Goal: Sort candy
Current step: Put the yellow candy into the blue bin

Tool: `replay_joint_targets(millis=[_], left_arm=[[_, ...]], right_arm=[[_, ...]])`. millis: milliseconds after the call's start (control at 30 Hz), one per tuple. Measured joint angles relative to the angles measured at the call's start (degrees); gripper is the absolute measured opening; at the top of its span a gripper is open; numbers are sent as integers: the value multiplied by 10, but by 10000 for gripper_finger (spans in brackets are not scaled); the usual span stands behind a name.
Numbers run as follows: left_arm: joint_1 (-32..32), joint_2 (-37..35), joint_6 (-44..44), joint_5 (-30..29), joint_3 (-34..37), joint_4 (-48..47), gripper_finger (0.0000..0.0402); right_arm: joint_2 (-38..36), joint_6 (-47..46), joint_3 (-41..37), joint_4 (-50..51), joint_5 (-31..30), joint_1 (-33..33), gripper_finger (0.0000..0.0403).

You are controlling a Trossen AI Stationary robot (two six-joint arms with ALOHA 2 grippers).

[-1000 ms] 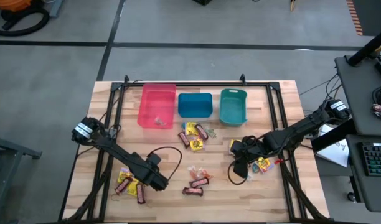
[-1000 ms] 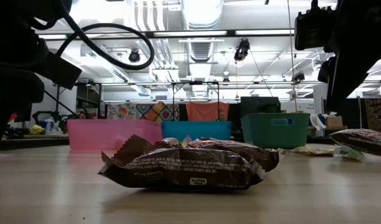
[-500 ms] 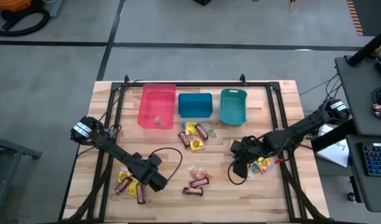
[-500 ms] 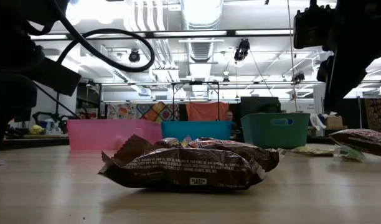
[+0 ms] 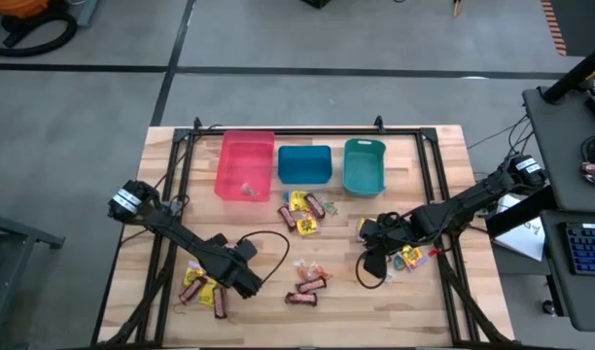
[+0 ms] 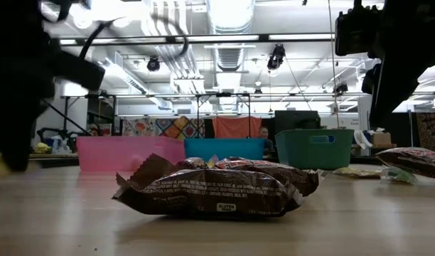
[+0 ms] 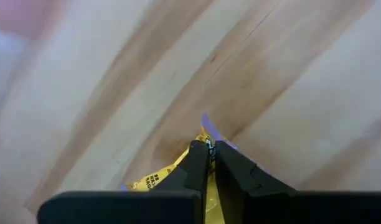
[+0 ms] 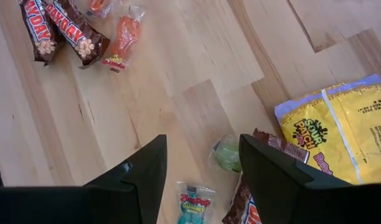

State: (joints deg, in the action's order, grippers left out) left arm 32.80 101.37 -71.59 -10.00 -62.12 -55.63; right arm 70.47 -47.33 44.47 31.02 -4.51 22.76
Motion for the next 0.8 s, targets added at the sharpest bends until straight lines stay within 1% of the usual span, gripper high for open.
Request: replay_joint_targets(millis=[167, 300, 400, 467, 567, 667, 800], left_arm=[[-4, -58, 62, -55, -25, -5, 1], [-16, -116, 142, -144, -47, 2, 0], [-38, -158, 233, -209, -56, 33, 0], [-61, -185, 317, -232, -56, 72, 0], [-109, -219, 453, -240, -45, 167, 0], [-167, -238, 577, -239, -30, 266, 0], [-254, -232, 694, -216, -19, 359, 0]], right_arm=[[0, 4, 0, 0, 0, 0, 192], [0, 8, 0, 0, -1, 0, 192], [0, 18, 0, -1, -16, 0, 192], [0, 30, 0, -1, -34, 0, 192], [0, 46, 0, -4, -64, 0, 192], [-3, 59, 0, -5, -105, 0, 192], [-13, 78, 0, -25, -157, 0, 192]])
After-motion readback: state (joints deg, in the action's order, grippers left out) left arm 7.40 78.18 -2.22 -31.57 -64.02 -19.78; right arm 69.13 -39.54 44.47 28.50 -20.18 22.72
